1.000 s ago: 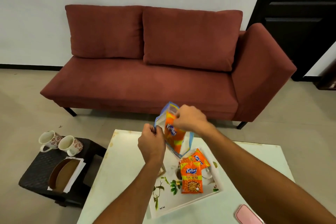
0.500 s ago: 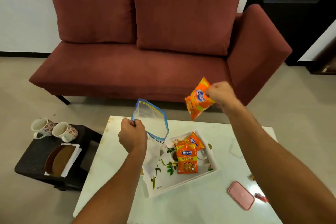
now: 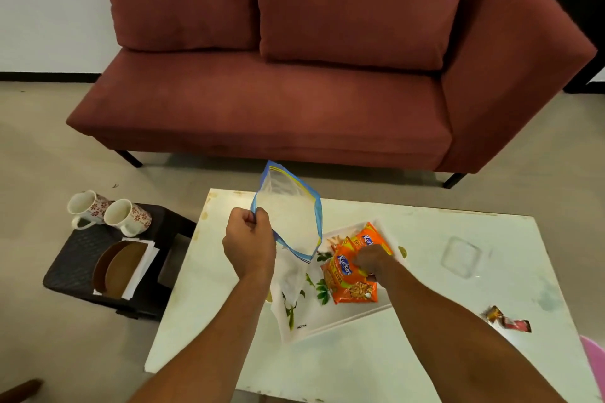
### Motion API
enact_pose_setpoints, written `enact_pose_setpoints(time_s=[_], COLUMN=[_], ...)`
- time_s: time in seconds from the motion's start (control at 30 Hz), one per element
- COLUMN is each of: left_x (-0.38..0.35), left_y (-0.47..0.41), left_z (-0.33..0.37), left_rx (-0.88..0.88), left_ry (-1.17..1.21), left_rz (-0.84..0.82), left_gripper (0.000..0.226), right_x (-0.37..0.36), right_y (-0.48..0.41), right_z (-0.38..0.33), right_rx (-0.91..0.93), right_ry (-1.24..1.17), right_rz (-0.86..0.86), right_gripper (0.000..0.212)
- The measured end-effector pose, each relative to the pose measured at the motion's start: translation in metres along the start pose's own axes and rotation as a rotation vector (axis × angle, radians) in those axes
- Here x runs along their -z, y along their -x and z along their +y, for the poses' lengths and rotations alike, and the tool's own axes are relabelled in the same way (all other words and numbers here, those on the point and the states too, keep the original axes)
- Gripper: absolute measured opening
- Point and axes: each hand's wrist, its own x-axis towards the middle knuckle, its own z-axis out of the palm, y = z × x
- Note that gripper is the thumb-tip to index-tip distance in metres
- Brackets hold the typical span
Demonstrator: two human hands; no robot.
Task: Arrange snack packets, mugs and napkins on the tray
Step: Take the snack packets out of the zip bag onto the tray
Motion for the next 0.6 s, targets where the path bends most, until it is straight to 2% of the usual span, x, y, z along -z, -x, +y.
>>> enact_pose_setpoints(time_s=[0.07,0.17,0.23,0.3,0.37,0.47,0.53,0.6], left_x=[0.000,0.004,0.007,0.012,0.020,0.035,0.049,0.064], left_y=[-0.001,-0.001,-0.004,-0.011,-0.019,-0.032,-0.041,-0.051], left_z=[0.001,0.005,0.014,0.027,0.047,0.093,0.132,0.172], left_rx=[-0.008,-0.016,-0.018,-0.004,0.008,0.052,0.071,0.072], left_ry=[0.022,0.055,0.098,0.184,0.268,0.338,0.394,0.413], left_rz=[-0.024,-0.106,-0.208,-0.344,-0.506,-0.744,-0.863,-0.969], left_gripper=[0.029,0.029,0.030,0.032,0.035,0.039,0.041,0.043], right_x=[0.000,0.011,0.025,0.042,0.061,0.097,0.123,0.147], right_y=[-0.005,0.000,0.009,0.024,0.050,0.100,0.137,0.168], right_z=[0.004,0.006,-0.003,-0.022,-0.047,-0.093,-0.117,-0.132], right_rx=[0.069,0.159,0.230,0.385,0.544,0.756,0.840,0.862], right_ry=[0.072,0.339,0.280,0.125,-0.040,-0.160,-0.190,-0.197], right_rz=[0.036,0.125,0.193,0.198,0.077,-0.169,-0.344,-0.477], right_gripper=[0.031,0.033,0.039,0.050,0.072,0.100,0.097,0.081])
